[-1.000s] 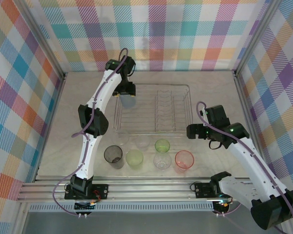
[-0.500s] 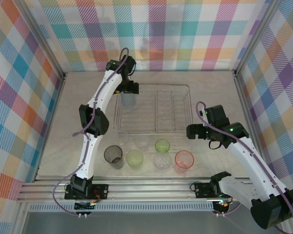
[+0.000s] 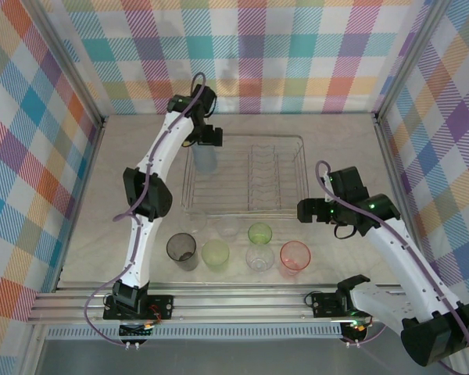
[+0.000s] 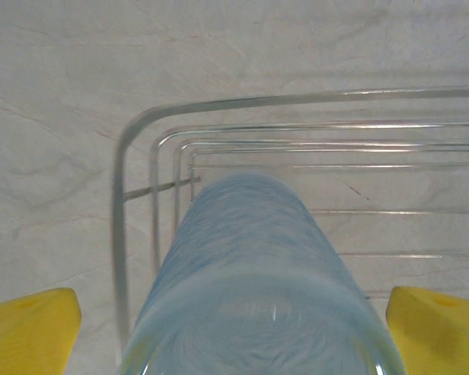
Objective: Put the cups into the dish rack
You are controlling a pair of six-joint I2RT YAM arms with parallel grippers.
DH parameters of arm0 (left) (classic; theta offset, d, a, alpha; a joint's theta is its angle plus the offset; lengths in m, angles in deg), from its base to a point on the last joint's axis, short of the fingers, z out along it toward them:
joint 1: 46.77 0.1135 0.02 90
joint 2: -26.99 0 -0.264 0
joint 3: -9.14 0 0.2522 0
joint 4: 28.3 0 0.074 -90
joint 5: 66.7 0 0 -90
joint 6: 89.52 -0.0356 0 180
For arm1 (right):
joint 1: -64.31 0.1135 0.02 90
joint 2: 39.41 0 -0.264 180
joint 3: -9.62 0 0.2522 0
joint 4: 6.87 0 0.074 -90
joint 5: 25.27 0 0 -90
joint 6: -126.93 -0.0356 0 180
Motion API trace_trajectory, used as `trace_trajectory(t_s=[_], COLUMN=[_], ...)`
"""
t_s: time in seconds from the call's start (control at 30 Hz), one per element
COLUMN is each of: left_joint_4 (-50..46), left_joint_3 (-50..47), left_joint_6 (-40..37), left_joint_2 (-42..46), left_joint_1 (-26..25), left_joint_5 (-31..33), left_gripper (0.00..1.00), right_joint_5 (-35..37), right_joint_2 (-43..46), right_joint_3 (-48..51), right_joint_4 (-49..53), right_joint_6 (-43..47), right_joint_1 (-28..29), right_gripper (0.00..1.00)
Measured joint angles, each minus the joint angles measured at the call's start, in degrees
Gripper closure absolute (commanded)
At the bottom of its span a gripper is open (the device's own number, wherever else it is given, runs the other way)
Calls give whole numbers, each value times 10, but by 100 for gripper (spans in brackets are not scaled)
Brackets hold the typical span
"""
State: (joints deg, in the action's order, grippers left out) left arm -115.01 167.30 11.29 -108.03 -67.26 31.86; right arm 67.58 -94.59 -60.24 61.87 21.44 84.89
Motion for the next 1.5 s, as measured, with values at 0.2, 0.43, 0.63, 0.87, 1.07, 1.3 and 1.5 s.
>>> trace_trajectory(t_s=[0.2,0.43,0.63,0.87,1.07,1.3,1.5], left_joint_4=[118,278,364,391,407,405,405], left_joint_3=[-238,-512,-701,-745,-760,-768,-773], left_joint_6=[0,33,76,81,88,92,92], left_joint_2=[235,506,612,671,683,673,673], left_joint_1=[-1,-2,-19,-28,-28,-28,-28], left_joint_5=[-1,-73,-146,-174,-185,-190,-190], left_gripper=[0,0,0,0,0,1,0], right_joint_5=[-21,-73,-94,-93,-87,-76,-59], right_joint_2=[35,94,106,73,20,-16,-27], right_joint_3=[-46,-44,14,51,51,51,51], right_joint_4=[77,186,227,213,172,149,148], right_joint_6=[-59,-140,-187,-230,-246,-246,-244], right_joint_1=[0,14,50,123,164,172,177], right_gripper=[16,34,41,42,46,51,57])
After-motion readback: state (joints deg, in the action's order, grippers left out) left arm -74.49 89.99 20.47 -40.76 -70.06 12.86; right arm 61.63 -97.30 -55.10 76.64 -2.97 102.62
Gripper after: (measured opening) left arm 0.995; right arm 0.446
